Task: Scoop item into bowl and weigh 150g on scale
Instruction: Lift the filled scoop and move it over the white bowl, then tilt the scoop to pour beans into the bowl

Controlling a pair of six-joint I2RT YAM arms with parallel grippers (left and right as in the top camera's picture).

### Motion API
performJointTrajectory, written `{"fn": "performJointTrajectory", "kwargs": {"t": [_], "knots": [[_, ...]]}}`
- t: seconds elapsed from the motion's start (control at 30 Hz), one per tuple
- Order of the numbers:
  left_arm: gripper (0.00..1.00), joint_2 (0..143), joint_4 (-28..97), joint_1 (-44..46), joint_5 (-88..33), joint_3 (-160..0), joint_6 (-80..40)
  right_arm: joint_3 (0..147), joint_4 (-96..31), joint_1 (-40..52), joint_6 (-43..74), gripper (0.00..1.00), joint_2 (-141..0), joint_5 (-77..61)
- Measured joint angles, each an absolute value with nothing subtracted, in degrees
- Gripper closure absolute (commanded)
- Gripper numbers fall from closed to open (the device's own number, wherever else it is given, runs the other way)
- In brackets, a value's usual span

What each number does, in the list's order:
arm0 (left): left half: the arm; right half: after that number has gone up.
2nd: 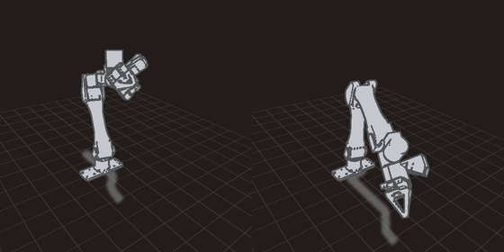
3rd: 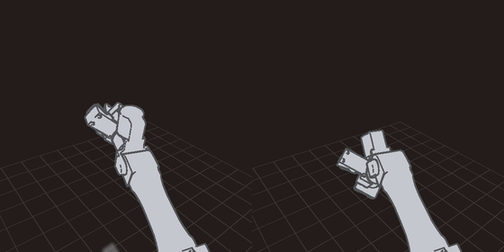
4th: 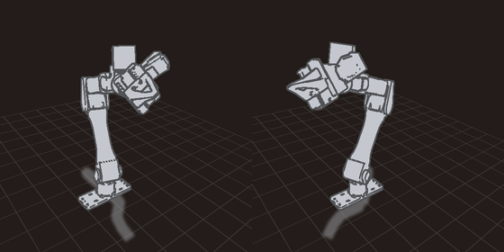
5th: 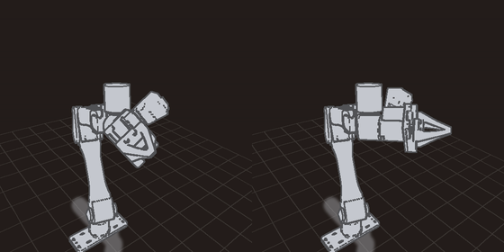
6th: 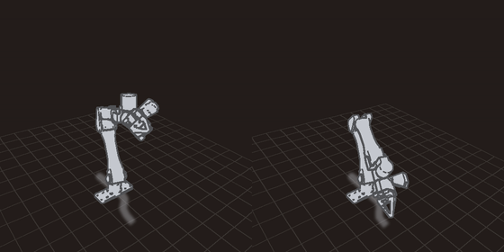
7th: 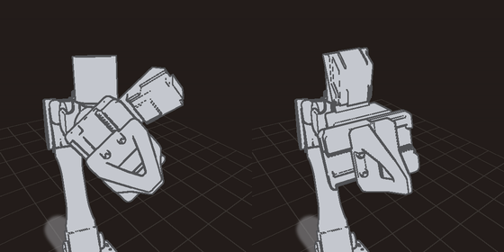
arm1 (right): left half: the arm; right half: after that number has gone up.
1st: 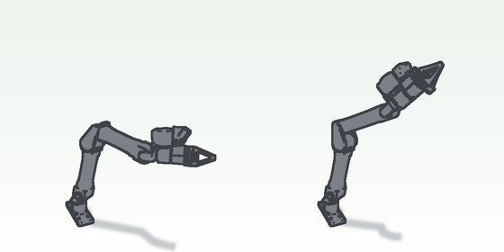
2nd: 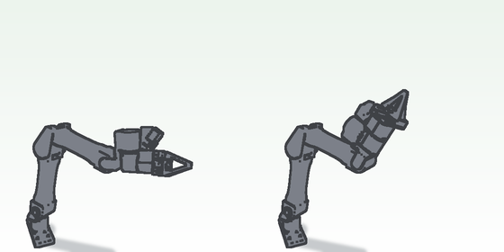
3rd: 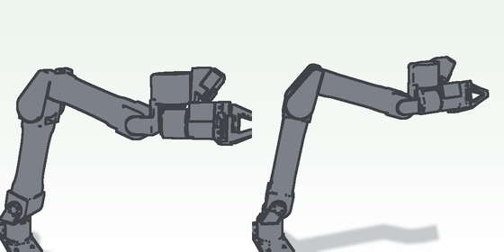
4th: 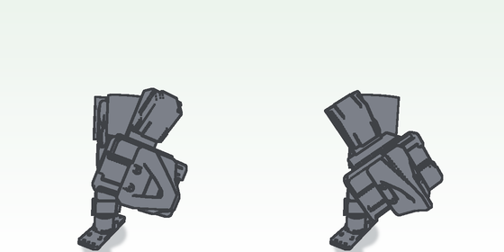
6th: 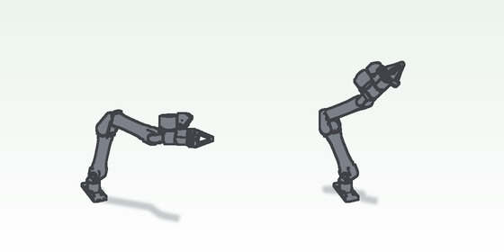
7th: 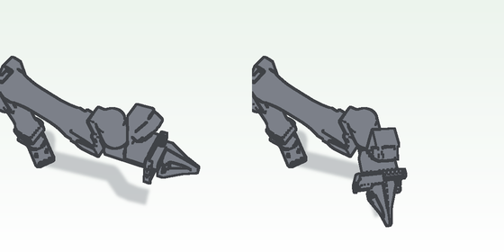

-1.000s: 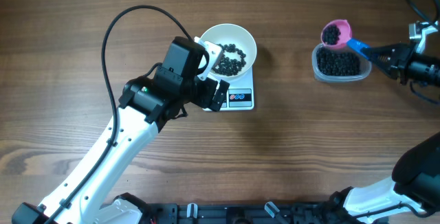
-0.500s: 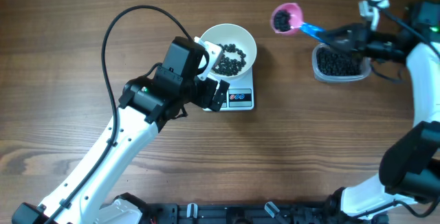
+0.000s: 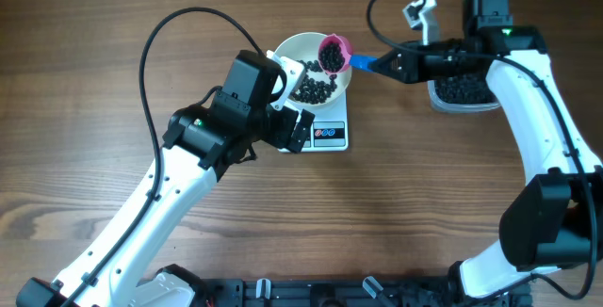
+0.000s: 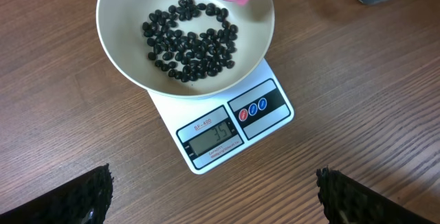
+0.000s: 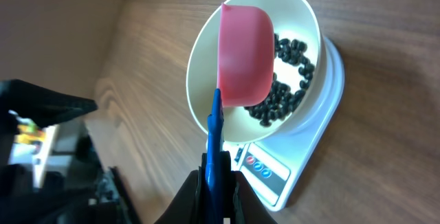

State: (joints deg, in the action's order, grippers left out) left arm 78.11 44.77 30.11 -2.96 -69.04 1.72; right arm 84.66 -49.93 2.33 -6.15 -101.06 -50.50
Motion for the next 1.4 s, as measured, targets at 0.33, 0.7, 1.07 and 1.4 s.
{"fn": "performJointTrajectory", "kwargs": {"t": [0.33,0.7,1.07,1.4], "knots": [[0.00,78.1,44.8,30.1,-3.0,-69.0,1.7,84.7,-45.3,6.9,-17.4,0.96,-96.7,-41.4],[0.00,78.1,44.8,30.1,-3.0,-69.0,1.7,84.7,-42.3,9.3,-30.5,0.96,-95.5,-37.2],[0.00,78.1,44.8,30.1,-3.0,-69.0,1.9,84.7,-41.4,9.3,-38.0,0.95,-95.6,-37.0],[0.00,78.1,44.8,30.1,-3.0,-69.0,1.9,84.7,-40.2,9.3,-41.7,0.96,-95.5,-35.6]]}}
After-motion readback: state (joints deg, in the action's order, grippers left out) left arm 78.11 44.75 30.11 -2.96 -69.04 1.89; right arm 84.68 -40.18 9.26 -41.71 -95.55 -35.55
